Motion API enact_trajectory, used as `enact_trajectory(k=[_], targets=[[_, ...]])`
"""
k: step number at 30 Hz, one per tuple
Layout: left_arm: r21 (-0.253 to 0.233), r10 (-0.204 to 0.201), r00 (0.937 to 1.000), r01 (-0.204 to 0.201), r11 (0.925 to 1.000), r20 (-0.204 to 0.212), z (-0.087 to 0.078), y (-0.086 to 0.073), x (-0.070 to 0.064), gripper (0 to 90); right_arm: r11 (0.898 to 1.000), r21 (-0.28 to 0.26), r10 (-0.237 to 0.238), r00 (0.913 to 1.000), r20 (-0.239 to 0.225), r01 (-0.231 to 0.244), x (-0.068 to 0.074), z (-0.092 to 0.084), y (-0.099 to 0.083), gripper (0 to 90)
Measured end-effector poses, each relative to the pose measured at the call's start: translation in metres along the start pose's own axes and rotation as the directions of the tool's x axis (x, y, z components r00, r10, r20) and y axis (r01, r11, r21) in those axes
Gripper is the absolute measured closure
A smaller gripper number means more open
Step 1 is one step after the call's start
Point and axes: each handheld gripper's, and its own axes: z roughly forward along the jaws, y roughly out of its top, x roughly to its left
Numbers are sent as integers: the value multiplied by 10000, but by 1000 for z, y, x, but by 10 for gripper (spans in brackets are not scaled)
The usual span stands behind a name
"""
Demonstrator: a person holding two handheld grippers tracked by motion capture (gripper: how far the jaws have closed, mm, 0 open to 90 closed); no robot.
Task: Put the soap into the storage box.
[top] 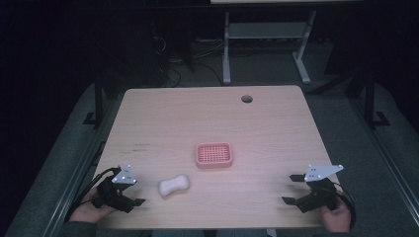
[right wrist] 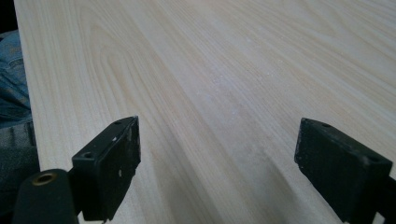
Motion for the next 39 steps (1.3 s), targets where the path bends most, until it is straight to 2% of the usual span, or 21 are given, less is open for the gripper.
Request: enact_trajectory(k=[4,7,8,9,11,13,20,39], targets=[[-71,25,10000,-24,10000,46,1,1,-1,257,10000,25,-36,10000,0,36,0,0,0,141],[-42,245,9997,-245,9997,52,1,4,-2,257,10000,7,-77,10000,-34,77,0,1,1,141],[-83,198,9998,-197,9998,93,1,5,-4,256,9999,27,-99,9999,-57,99,1,2,1,141],[-62,361,9993,-361,9993,63,1,6,-4,256,9999,75,-132,9999,-57,133,1,2,2,141],[-59,281,9995,-280,9996,112,2,6,-5,256,9998,108,-154,9999,-74,155,1,3,2,140],[-27,447,9989,-447,9990,117,4,8,-5,256,9997,139,-174,9998,-97,175,1,3,2,141],[-206,499,9987,-496,9986,140,2,13,-8,256,9997,142,-194,9998,-107,196,1,4,3,141],[-285,721,9972,-715,9970,211,3,25,-11,256,9995,165,-260,9996,-135,262,0,4,4,141]])
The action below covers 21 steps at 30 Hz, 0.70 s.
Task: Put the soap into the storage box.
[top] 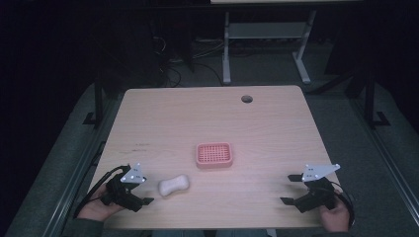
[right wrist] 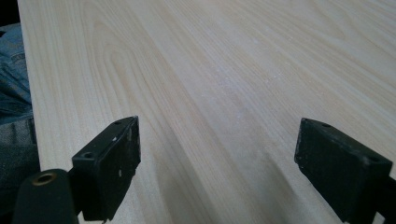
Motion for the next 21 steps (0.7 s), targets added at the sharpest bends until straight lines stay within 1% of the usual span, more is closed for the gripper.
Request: enact_trajectory(k=[3,5,6,8,11,16,17,21], targets=[[-10,67,10000,-67,10000,3,0,1,0,257,10000,26,3,10000,-17,-3,0,0,0,141],[9,35,10000,-35,10000,41,1,2,-1,257,10000,31,-5,10000,-27,5,0,1,0,140],[20,102,9999,-102,9999,42,1,2,0,257,10000,35,-12,10000,-23,12,1,1,1,141],[-21,68,10000,-67,10000,60,2,4,-1,257,10000,52,-17,10000,-34,17,1,1,1,140],[-2,197,9998,-197,9998,66,2,7,-1,257,10000,59,-32,10000,-32,32,1,1,1,140],[-20,261,9996,-261,9997,105,4,11,-2,258,9999,56,-89,9999,-50,89,1,1,1,141],[21,356,9993,-356,9994,101,4,12,-2,258,9999,58,-84,10000,-52,84,1,1,1,141],[-85,393,9991,-392,9992,166,4,15,-2,258,10000,67,-72,10000,-58,72,1,2,1,141]])
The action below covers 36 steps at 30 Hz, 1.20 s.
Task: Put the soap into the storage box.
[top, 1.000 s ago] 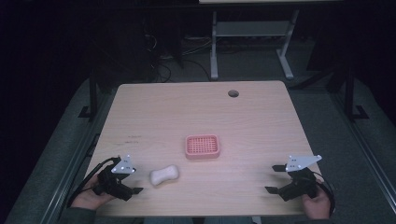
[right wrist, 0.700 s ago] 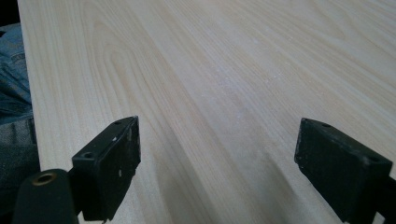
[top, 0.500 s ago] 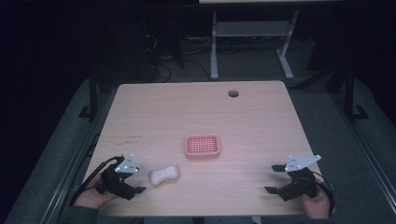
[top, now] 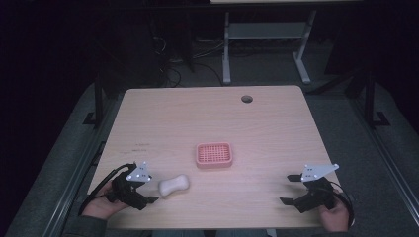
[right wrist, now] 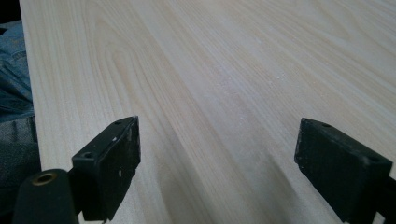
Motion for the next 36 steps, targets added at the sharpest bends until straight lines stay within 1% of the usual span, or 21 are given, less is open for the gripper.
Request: enact_trajectory(k=[2,4,5,8,11,12,20,24,36], targets=[[-20,-18,10000,18,10000,26,0,1,0,259,10000,8,8,10000,-2,-8,0,0,0,141],[1,73,10000,-73,10000,37,2,3,1,259,10000,3,-3,10000,-15,3,0,0,1,140],[-1,34,10000,-34,10000,50,2,4,0,258,10000,4,3,10000,-14,-3,0,0,1,141],[29,125,9999,-125,9999,90,3,7,1,259,10000,21,17,10000,-11,-17,0,0,1,141],[-59,198,9997,-197,9998,122,5,11,0,259,10000,24,17,10000,-15,-17,0,1,1,140],[-43,258,9996,-257,9997,128,5,13,0,259,10000,30,16,10000,-17,-16,0,1,1,140],[66,367,9990,-369,9993,236,9,17,1,260,10000,27,-1,10000,-31,1,0,1,1,141],[-13,320,9991,-320,9995,286,10,19,1,260,10000,21,-16,10000,-22,16,0,2,2,141],[164,557,9976,-564,9983,418,17,28,1,261,10000,33,-8,10000,-27,8,0,2,2,140]])
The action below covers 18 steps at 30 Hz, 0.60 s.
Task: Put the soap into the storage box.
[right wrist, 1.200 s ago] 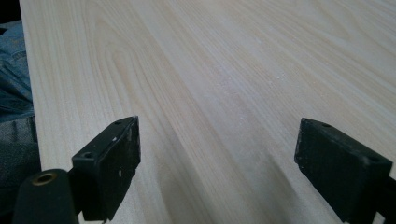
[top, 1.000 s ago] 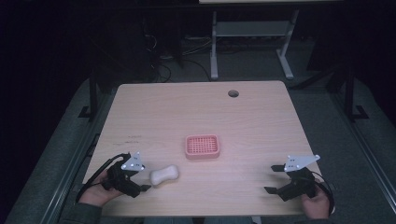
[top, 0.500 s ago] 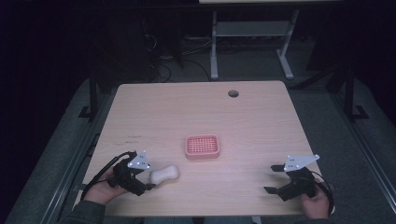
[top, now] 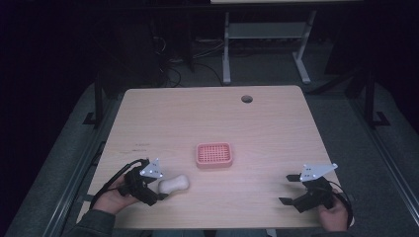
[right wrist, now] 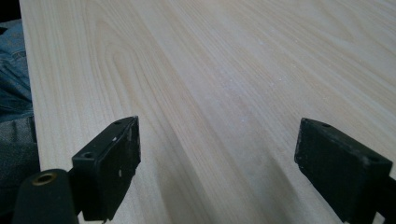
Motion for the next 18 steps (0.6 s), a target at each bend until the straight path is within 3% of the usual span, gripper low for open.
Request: enact_trajectory(k=[18], targets=[[156,161,9997,-163,9997,164,10,11,3,276,10000,57,-29,10000,-49,29,-1,1,1,141]])
